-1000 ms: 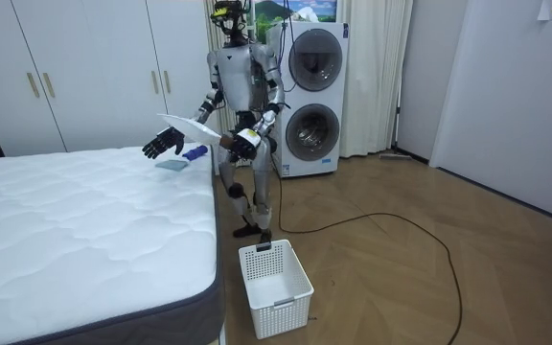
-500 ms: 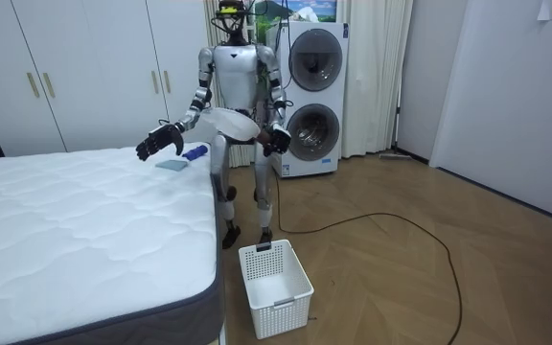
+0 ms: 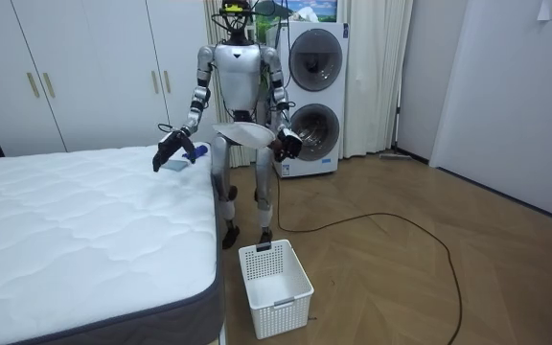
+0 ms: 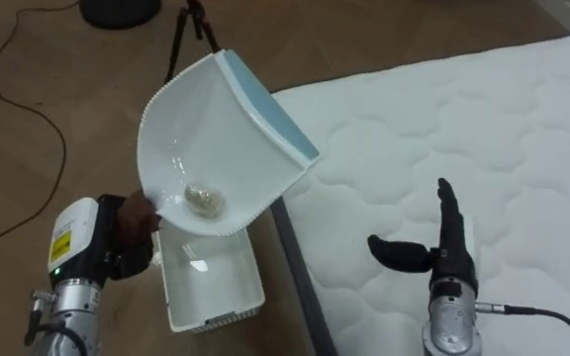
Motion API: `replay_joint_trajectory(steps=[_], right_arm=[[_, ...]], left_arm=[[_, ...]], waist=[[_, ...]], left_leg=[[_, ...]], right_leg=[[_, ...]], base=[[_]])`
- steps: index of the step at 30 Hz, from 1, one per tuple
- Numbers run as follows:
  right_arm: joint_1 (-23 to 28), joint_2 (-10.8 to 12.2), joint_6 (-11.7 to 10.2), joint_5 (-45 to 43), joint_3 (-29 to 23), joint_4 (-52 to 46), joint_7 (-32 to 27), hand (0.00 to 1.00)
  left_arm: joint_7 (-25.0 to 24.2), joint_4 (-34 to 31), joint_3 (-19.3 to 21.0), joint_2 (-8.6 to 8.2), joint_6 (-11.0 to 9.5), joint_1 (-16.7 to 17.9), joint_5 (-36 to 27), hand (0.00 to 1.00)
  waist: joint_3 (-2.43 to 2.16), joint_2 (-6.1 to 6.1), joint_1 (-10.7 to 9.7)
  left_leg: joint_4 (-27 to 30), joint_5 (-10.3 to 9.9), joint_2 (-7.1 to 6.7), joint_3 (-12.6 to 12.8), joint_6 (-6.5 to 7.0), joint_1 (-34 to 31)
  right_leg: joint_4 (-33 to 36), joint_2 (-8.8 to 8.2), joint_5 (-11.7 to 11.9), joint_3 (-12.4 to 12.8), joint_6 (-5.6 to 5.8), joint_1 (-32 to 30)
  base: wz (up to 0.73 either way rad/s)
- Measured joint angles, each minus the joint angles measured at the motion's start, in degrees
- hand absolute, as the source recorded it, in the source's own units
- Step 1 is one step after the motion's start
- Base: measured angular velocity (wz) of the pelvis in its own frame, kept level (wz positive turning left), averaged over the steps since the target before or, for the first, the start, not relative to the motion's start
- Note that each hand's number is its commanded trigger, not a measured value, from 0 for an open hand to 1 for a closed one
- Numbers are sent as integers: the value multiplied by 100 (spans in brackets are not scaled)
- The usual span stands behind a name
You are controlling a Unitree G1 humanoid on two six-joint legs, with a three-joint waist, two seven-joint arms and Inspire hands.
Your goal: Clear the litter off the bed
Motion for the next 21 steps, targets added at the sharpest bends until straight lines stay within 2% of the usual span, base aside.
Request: replay_joint_trajectory(steps=[2, 6, 9, 11, 14, 16, 17, 18, 19, 20, 21], right_arm=[[-1, -1, 56, 27, 158, 12, 3, 0], [-9, -1, 63, -45, 171, 202, 58, 0], [-9, 0, 76, -56, 165, 223, 61, 0], [-29, 6, 66, -212, 164, 331, 72, 0], [-43, -5, 86, -307, 164, 413, 180, 0], [-36, -39, 86, -319, 166, 447, 179, 0], [-48, -78, 89, -324, 166, 453, 179, 0], [-73, -115, 92, -323, 167, 459, 182, 0], [-93, -129, 93, -324, 166, 459, 192, 0], [-148, -153, 94, -356, 166, 482, 227, 0], [-238, -159, 93, -544, 170, 613, 254, 0]], left_arm=[[1, 32, -13, 2, 65, 0, -3, 100], [-101, 204, -97, 4, 111, 1, -4, 100], [-233, 349, -109, 16, 143, 2, 39, 100], [-356, 395, -109, 143, 139, -25, 36, 100], [-506, 558, -82, 377, 146, -117, 22, 100], [-661, 615, -142, 542, 146, -221, 23, 100], [-734, 661, -220, 648, 144, -353, 13, 100], [-848, 706, -256, 728, 143, -538, 8, 100], [-890, 735, -266, 762, 143, -645, -1, 100], [-1028, 791, -267, 829, 141, -867, -36, 100], [-1136, 867, -273, 941, 122, -1096, -39, 100]], waist=[[3, 17, 4], [8, 40, -49], [20, 113, -45], [31, 172, -146], [35, 215, -170], [36, 244, -254], [40, 298, -326], [57, 344, -367], [74, 374, -373], [99, 418, -417], [105, 430, -476]], left_leg=[[48, -10, -23, -66, -6, -77], [213, -16, -140, -248, -9, -273], [344, -46, -146, -246, 23, -411], [459, -69, -150, -172, 59, -560], [562, -109, -180, -29, 122, -689], [609, -124, -272, -27, 159, -719], [717, -150, -328, -68, 195, -769], [803, -164, -371, -102, 217, -812], [847, -168, -387, -115, 224, -844], [918, -164, -458, -212, 231, -908], [967, -153, -511, -294, 231, -969]], right_leg=[[29, 1, -32, -35, -5, -47], [37, -37, -81, -326, 9, -62], [44, -55, -99, -397, 38, -97], [75, -73, -103, -450, 61, -178], [472, -175, -240, -330, 116, -453], [838, -300, -381, -275, 147, -594], [1094, -358, -453, -210, 160, -714], [1342, -379, -506, -43, 158, -858], [1451, -385, -516, 16, 159, -924], [1624, -402, -539, 77, 146, -1042], [1693, -388, -570, 255, 155, -1128]], base=[[20], [32], [15], [19], [-4], [8], [19], [16], [16], [25], [30]])
